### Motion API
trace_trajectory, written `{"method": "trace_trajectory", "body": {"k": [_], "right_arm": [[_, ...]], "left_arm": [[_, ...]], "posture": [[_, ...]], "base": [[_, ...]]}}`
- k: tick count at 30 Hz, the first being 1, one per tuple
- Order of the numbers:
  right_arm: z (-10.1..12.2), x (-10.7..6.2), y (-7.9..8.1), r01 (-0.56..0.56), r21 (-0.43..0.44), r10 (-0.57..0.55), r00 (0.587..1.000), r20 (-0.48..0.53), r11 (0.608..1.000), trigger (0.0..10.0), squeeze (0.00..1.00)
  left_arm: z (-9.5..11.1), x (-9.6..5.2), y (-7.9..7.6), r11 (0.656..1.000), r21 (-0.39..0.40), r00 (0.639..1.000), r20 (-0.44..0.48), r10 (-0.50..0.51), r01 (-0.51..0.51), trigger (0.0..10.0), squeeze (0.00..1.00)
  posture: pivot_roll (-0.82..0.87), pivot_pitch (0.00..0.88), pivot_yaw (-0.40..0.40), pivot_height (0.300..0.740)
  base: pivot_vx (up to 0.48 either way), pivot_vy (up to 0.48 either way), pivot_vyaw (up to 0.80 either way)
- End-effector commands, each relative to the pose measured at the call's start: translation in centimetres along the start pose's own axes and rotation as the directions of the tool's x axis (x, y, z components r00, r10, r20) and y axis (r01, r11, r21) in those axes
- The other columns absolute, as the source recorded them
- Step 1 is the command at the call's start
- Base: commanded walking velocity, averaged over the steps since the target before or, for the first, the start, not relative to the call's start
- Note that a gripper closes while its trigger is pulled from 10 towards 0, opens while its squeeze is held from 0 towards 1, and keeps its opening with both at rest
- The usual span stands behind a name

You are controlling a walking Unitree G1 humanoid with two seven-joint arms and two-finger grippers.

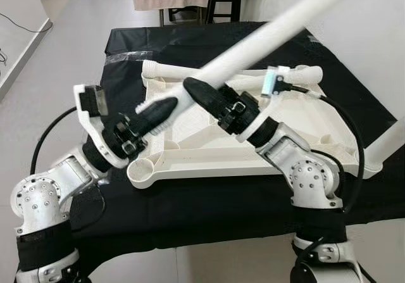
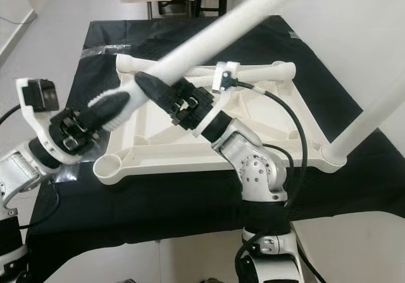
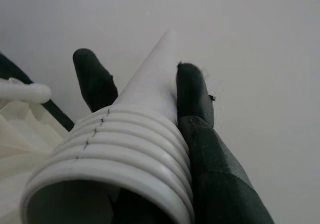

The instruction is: Building children table

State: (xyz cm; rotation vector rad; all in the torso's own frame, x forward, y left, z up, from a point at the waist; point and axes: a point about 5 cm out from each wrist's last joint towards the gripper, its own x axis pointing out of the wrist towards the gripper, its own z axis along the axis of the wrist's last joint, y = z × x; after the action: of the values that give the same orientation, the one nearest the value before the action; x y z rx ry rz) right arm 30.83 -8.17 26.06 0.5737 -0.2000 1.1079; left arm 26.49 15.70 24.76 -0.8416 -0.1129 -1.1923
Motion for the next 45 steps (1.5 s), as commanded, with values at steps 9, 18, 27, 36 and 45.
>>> {"method": "trace_trajectory", "body": {"k": [9,18,27,36,45], "right_arm": [[-0.1,1.1,0.4,-0.042,0.014,0.042,0.999,-0.001,0.999,10.0,0.00],[0.8,2.6,1.5,-0.086,0.162,0.062,0.987,0.146,0.983,10.0,0.00],[1.0,3.2,2.5,-0.145,0.168,0.115,0.978,0.177,0.975,4.5,0.00],[0.4,3.3,3.4,-0.180,0.154,0.156,0.975,0.155,0.971,0.0,0.00],[0.5,3.1,3.1,-0.164,0.139,0.143,0.978,0.149,0.977,0.0,0.00]], "left_arm": [[-0.6,0.2,-1.0,0.998,0.013,0.997,-0.038,-0.061,0.061,10.0,0.00],[-1.2,0.2,-1.0,0.998,0.016,0.997,-0.055,-0.060,0.061,10.0,0.00],[-1.2,0.2,-1.0,0.998,0.017,0.997,-0.055,-0.058,0.059,10.0,0.00],[-1.2,0.2,-0.9,0.998,0.022,0.997,-0.055,-0.058,0.060,10.0,0.00],[-0.9,0.3,-0.8,0.996,0.071,0.999,-0.006,-0.047,0.047,10.0,0.00]], "posture": [[-0.03,0.064,-0.049,0.740],[-0.04,0.068,-0.049,0.740],[-0.03,0.071,-0.052,0.740],[-0.03,0.073,-0.050,0.740],[-0.03,0.075,-0.047,0.740]], "base": [[0.000,0.000,0.00],[0.000,0.000,0.00],[0.000,0.000,0.00],[0.000,0.000,0.00],[0.000,0.000,0.00]]}}
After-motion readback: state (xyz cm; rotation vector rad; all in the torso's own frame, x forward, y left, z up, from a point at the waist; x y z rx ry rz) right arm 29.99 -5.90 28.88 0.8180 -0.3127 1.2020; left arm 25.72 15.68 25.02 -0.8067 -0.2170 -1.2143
